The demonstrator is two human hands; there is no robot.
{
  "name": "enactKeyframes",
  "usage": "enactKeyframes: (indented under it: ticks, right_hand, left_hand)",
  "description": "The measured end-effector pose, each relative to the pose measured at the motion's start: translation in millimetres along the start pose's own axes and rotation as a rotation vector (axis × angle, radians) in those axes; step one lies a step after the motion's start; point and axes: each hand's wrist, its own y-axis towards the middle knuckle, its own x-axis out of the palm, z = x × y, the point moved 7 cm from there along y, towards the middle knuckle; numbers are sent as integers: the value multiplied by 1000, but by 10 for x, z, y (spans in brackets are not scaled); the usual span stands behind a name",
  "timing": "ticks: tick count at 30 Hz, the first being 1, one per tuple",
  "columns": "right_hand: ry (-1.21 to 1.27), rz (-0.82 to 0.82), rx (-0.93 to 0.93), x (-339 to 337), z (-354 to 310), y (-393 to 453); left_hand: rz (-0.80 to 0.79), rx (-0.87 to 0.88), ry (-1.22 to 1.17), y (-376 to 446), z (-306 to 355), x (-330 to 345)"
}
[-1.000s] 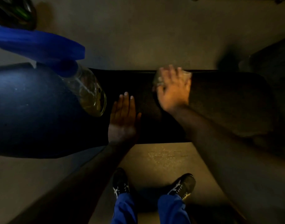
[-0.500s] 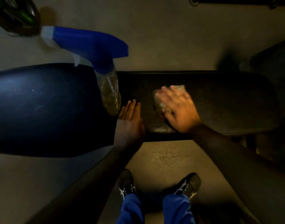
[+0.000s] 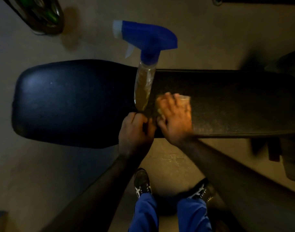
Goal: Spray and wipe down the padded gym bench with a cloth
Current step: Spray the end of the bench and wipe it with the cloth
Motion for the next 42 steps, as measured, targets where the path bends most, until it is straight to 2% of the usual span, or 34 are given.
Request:
enactKeyframes:
  ticks: [1,2,3,4,6,7,8,10,11,12,14,15,17,19,20,22,23,24,26,27,28,29,31,32,33,35,36,37,40,42]
  right_hand:
    - [-25,-76,-170,29,-50,-26]
    - [-39,-101,-233,-44,42,35]
    - [-37,-72,-170,-134,204,149]
    - [-12,-28,-21,-213,370,275]
    - [39,15,258,-245,465,431]
    - [47,11,224,-213,293,483]
    - [65,-17,111,-182,115,524]
    - [47,-96,-151,-146,-38,580]
    - [27,-101,-187,-192,16,650]
    - [18,-76,-129,-217,123,774]
    - [50,-7,117,-240,171,965]
    - [44,14,147,-204,39,1012]
    - [43,-29,-90,-83,-413,1047]
    - [13,-98,-284,-33,-518,1076]
    - [-5,-76,-231,-85,-426,1168]
    - [27,-36,58,-152,-311,1257]
    - [58,-29,135,-129,-384,1195]
    - [65,-37,72,-59,-560,1069]
    - [43,-125,-229,107,-823,689]
    - [-4,-174,-343,142,-768,528]
    - [-20,-178,-383,108,-636,478]
    - [-22,-139,-318,48,-472,527]
    - [16,-62,8,-36,-238,565]
    - [29,-52,103,-29,-290,501]
    - [20,-54,68,19,-451,382]
    - [-13,-114,-166,203,-664,44]
    - [-57,-137,-264,224,-625,-119]
    - [-88,-142,-281,205,-491,-202]
    - [-14,-80,-47,59,-147,-201]
    - [97,-27,56,19,-232,-226]
  left_hand:
    - [72,-21,-39,4,-25,-55]
    - [154,-48,-70,8,-48,-114]
    - [227,-83,-103,14,-61,-166]
    - [271,-136,-145,44,-80,-188]
    - [267,-274,-245,176,-74,-163]
    - [249,-320,-273,258,-54,-147]
    - [221,-336,-282,344,-28,-123]
    - [138,-311,-245,509,38,-101]
    - [112,-295,-208,563,60,-135]
    - [101,-294,-184,603,53,-188]
    - [124,-341,-177,612,-44,-363]
    - [153,-376,-191,593,-105,-468]
    - [200,-416,-229,581,-233,-663]
    - [202,-426,-236,578,-328,-787]
    - [195,-427,-237,580,-360,-839]
    - [193,-436,-251,584,-406,-914]
    - [199,-443,-266,583,-413,-934]
    - [207,-456,-283,567,-409,-944]
    - [207,-485,-325,531,-388,-963]
    - [203,-486,-342,508,-376,-972]
    - [201,-474,-348,487,-366,-981]
    - [196,-458,-346,467,-359,-986]
    - [173,-440,-323,435,-346,-954]
    - [167,-431,-309,418,-327,-931]
    - [163,-425,-299,396,-299,-906]
    - [155,-404,-296,365,-215,-855]
    - [151,-390,-295,349,-181,-825]
    - [151,-377,-287,324,-160,-806]
    - [124,-342,-250,282,-120,-754]
    - [100,-331,-240,254,-71,-742]
